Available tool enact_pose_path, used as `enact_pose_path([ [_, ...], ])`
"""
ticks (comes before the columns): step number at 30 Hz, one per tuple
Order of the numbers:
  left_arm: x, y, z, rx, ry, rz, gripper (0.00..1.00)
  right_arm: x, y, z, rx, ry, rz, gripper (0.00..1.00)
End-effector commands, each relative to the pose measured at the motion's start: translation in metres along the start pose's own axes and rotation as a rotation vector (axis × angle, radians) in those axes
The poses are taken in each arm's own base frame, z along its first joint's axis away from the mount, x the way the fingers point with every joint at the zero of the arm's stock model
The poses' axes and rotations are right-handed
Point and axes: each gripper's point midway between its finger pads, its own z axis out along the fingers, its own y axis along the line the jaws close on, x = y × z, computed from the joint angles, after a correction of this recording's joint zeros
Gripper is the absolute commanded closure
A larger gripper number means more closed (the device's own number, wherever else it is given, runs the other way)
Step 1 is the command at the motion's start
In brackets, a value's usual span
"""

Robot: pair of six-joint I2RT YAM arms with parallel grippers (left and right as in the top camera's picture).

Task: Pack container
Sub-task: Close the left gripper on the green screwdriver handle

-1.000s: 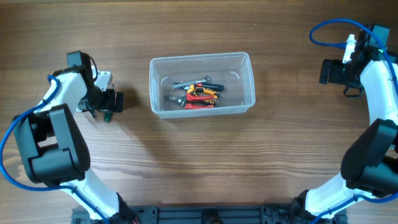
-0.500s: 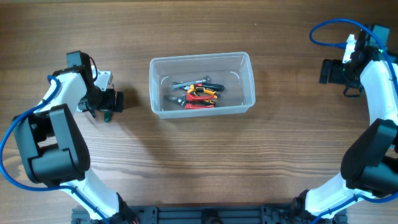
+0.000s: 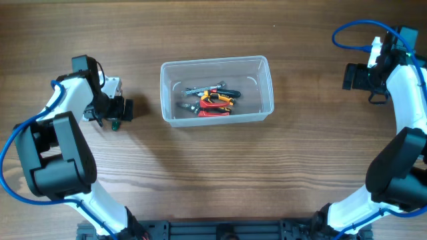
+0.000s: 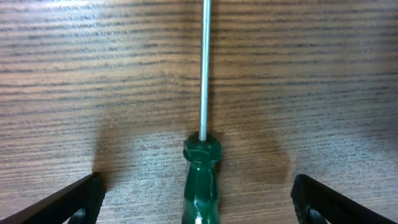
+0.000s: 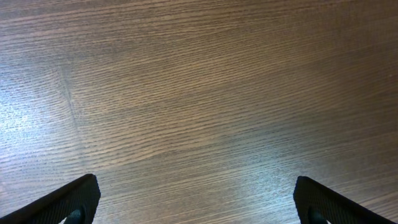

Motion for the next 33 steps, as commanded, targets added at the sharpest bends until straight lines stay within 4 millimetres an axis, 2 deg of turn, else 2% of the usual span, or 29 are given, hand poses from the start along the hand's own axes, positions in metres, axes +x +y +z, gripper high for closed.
enact_pose_path([
  [1,0.004,-0.006,0.004,0.040,0.015,0.016,0.04,0.000,-0.003,0.001,0.018,0.002,0.004,0.00],
  [4,0.004,-0.006,0.004,0.040,0.014,0.016,0.11,0.000,-0.003,0.001,0.018,0.002,0.004,0.00],
  [6,0.004,-0.006,0.004,0.039,0.013,0.017,0.12,0.000,-0.003,0.001,0.018,0.002,0.004,0.00],
  [9,0.002,-0.006,0.004,0.037,0.003,0.017,0.21,0.000,-0.003,0.001,0.018,0.002,0.004,0.00],
  [14,-0.005,-0.004,0.004,0.029,-0.023,0.019,0.20,0.000,-0.003,0.001,0.018,0.002,0.004,0.00],
  [17,-0.007,-0.003,0.004,0.026,-0.033,0.019,0.24,0.000,-0.003,0.001,0.018,0.002,0.004,0.00],
  [20,-0.007,-0.003,0.004,0.027,-0.030,0.020,0.33,0.000,-0.003,0.001,0.018,0.002,0.004,0.00],
  [33,-0.006,-0.003,0.004,0.027,-0.029,0.019,0.64,0.000,-0.003,0.001,0.018,0.002,0.004,0.00],
])
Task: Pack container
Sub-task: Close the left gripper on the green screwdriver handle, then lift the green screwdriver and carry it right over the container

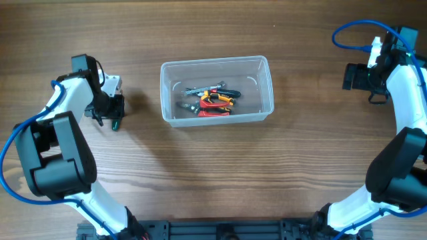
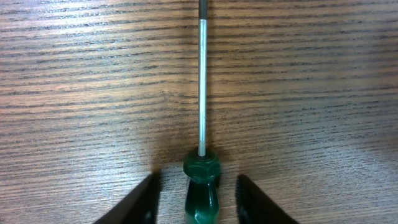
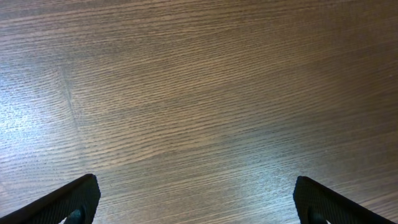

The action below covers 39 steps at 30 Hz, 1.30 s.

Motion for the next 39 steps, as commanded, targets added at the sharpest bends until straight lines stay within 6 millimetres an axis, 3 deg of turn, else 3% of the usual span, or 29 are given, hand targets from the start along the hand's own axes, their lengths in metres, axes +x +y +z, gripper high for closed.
enact_pose_path([
  [1,0.002,-0.004,0.004,0.025,0.006,0.003,0.64,0.000,-0.003,0.001,0.018,0.002,0.004,0.00],
  [13,0.000,-0.003,0.004,0.023,-0.002,0.003,0.81,0.000,-0.003,0.001,0.018,0.002,0.004,0.00],
  [20,-0.005,-0.002,0.004,0.017,-0.023,0.004,0.85,0.000,-0.003,0.001,0.017,0.002,0.004,0.00],
  [25,-0.014,0.001,0.000,0.009,-0.051,-0.016,0.96,0.000,-0.003,0.001,0.018,0.002,0.004,0.00],
  [27,-0.022,0.003,-0.005,0.004,-0.071,-0.042,0.96,0.000,-0.003,0.001,0.017,0.002,0.004,0.00],
  [33,-0.054,0.011,-0.036,-0.018,-0.177,-0.095,0.96,0.000,-0.003,0.001,0.018,0.002,0.004,0.00],
  [39,-0.090,0.001,-0.098,0.035,-0.354,-0.092,0.96,0.000,-0.003,0.001,0.018,0.002,0.004,0.00],
])
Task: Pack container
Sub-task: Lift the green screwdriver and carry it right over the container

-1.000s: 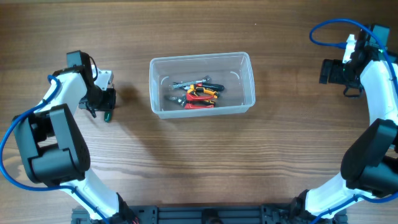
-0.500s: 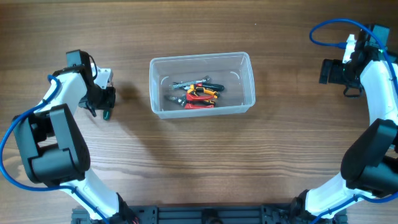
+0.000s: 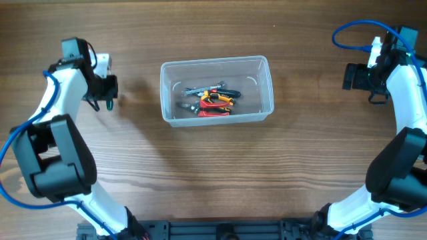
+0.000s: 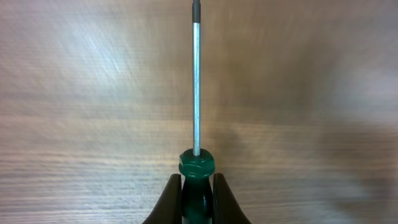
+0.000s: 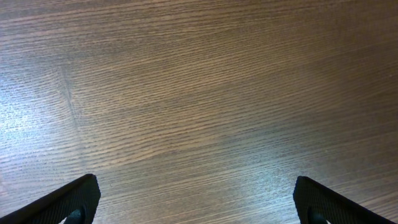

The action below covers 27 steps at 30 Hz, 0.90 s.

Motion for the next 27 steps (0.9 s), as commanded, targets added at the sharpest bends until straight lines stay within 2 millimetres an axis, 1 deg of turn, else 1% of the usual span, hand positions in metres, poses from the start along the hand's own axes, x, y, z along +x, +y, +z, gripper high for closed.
enact_pose_path([
  [1,-0.047,-0.017,-0.064,0.093,-0.204,-0.009,0.96,0.000,-0.003,0.001,0.018,0.002,0.004,0.01],
  [2,-0.058,-0.032,-0.087,0.163,-0.269,0.011,0.96,0.000,-0.003,0.001,0.018,0.002,0.004,0.00],
  [5,-0.067,-0.065,-0.127,0.302,-0.368,0.066,0.93,0.000,-0.003,0.001,0.018,0.002,0.004,0.00],
  [7,-0.069,-0.085,-0.150,0.346,-0.417,0.112,0.92,0.000,-0.003,0.001,0.018,0.002,0.004,0.00],
  [10,-0.068,-0.117,-0.178,0.367,-0.476,0.213,0.94,0.000,-0.003,0.001,0.018,0.002,0.004,0.00],
  [11,-0.067,-0.125,-0.184,0.372,-0.488,0.245,0.94,0.000,-0.003,0.001,0.018,0.002,0.004,0.00],
  [14,-0.061,-0.165,-0.202,0.404,-0.526,0.377,0.95,0.000,-0.003,0.001,0.018,0.002,0.004,0.00],
  [16,-0.054,-0.191,-0.207,0.433,-0.530,0.444,0.94,0.000,-0.003,0.001,0.018,0.002,0.004,0.00],
  [18,-0.045,-0.215,-0.208,0.461,-0.521,0.517,0.94,0.000,-0.003,0.001,0.018,0.002,0.004,0.00],
  [19,-0.039,-0.228,-0.206,0.473,-0.509,0.571,0.94,0.000,-0.003,0.001,0.018,0.002,0.004,0.00],
  [21,-0.028,-0.247,-0.201,0.483,-0.488,0.651,0.93,0.000,-0.003,0.001,0.018,0.002,0.004,0.00],
  [23,-0.024,-0.255,-0.195,0.465,-0.469,0.685,0.95,0.000,-0.003,0.001,0.018,0.002,0.004,0.00],
  [27,-0.016,-0.268,-0.170,0.428,-0.409,0.758,0.96,0.000,-0.003,0.001,0.017,0.002,0.004,0.00],
])
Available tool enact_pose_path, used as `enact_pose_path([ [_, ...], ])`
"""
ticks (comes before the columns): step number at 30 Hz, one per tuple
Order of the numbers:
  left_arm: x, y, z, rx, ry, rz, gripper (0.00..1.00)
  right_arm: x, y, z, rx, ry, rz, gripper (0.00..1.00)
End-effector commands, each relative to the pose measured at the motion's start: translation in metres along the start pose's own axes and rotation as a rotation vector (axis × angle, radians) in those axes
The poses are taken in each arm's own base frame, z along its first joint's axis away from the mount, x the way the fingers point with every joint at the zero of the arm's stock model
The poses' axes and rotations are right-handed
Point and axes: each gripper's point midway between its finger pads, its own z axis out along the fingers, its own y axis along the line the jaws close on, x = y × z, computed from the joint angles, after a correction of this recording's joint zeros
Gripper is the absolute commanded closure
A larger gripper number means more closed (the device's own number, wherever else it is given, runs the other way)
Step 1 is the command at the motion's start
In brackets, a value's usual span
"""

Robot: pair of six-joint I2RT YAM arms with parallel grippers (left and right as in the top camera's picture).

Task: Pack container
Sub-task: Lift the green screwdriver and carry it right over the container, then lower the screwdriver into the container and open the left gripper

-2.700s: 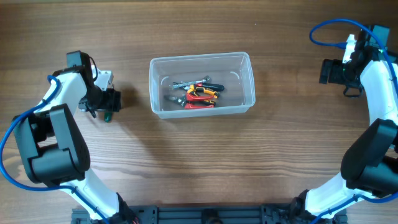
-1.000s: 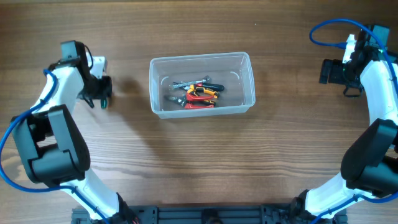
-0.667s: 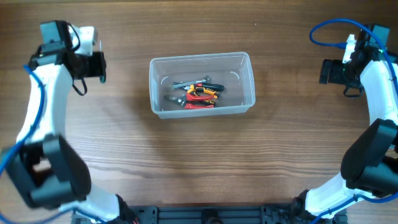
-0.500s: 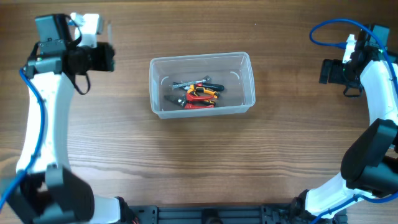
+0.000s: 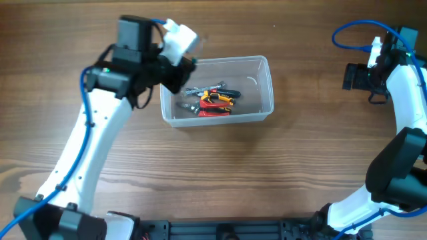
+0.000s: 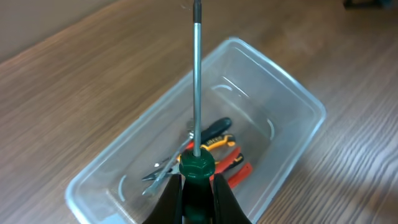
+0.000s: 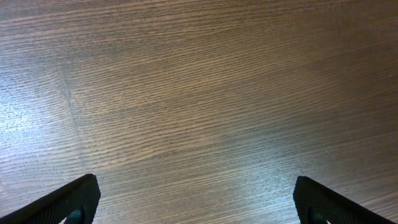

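My left gripper (image 6: 198,186) is shut on the green handle of a screwdriver (image 6: 198,165). Its steel shaft points away from the wrist, over the clear plastic container (image 6: 296,145). In the overhead view that gripper (image 5: 179,72) hangs above the container's (image 5: 265,64) left end. Inside lie pliers with red and orange handles (image 5: 215,101) and other small metal tools (image 6: 165,170). My right gripper (image 5: 353,77) stays open at the far right, well away from the container, with only bare wood between its fingers (image 7: 69,200).
The wooden table (image 5: 220,173) surrounds the container on all sides. A blue cable (image 5: 350,30) loops by the right arm at the table's right edge. The left arm's white links (image 5: 87,160) stretch from the lower left across the table.
My left gripper has moved right with the screwdriver, from the table's far left to above the container's left end. The right arm has not moved.
At first my left gripper stood open around the green screwdriver lying on the table at the left. Then its fingers were closer to the handle, then shut on it with the tool raised. Now the screwdriver hangs over the container.
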Motion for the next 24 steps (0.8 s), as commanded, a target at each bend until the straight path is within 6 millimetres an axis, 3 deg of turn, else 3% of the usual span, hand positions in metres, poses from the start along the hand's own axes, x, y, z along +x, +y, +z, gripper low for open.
enact_pose_path([
  [1,0.012,-0.002,0.026,0.005,0.076,0.079,0.95,0.000,-0.003,0.001,0.018,0.002,0.004,0.00],
  [6,0.040,-0.009,0.060,0.064,0.193,0.109,0.93,0.000,-0.003,0.001,0.018,0.002,0.004,0.00],
  [10,0.065,0.003,0.089,0.027,0.296,0.128,0.93,0.000,-0.003,0.001,0.018,0.002,0.004,0.00],
  [19,0.100,0.009,0.123,0.053,0.400,0.095,0.90,0.000,-0.003,0.001,0.018,0.002,0.004,0.00],
  [24,0.111,0.009,0.130,0.064,0.432,0.080,0.89,0.000,-0.003,0.001,0.018,0.002,0.004,0.00],
])
